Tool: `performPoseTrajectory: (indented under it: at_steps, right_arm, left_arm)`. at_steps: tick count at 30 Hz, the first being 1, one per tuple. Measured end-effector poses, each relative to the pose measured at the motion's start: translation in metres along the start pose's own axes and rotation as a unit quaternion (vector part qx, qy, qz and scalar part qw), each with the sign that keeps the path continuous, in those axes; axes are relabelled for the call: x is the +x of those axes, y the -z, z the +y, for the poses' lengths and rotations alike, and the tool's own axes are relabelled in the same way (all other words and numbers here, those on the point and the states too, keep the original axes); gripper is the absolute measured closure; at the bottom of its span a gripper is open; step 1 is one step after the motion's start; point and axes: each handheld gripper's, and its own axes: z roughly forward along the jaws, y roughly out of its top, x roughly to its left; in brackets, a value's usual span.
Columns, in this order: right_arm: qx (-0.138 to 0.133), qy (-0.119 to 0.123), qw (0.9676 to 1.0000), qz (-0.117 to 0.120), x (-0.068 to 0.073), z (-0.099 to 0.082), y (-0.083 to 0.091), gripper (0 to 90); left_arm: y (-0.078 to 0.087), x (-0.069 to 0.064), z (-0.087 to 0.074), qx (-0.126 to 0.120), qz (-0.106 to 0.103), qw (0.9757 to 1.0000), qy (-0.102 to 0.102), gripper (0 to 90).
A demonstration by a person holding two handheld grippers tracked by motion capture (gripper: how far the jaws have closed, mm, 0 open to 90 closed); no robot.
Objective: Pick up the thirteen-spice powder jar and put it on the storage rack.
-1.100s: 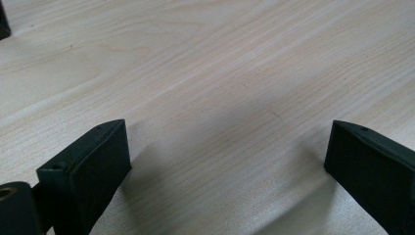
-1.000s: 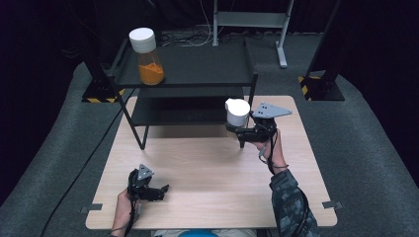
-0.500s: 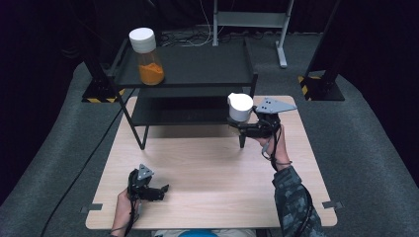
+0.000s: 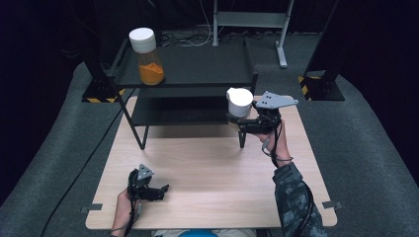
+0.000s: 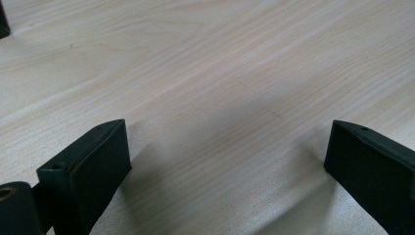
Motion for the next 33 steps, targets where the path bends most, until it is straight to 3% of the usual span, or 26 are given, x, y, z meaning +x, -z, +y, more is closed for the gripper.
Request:
performPoseTrajectory:
  at_steps: [33]
  right_arm:
    - [-0.010,0.005,0.9998,0.013,-0.014,0.043,0.007,30.0]
  left_arm:
    - [0.000,0.000,0.000,0.000,-0.001,1.0000,0.001,2.8]
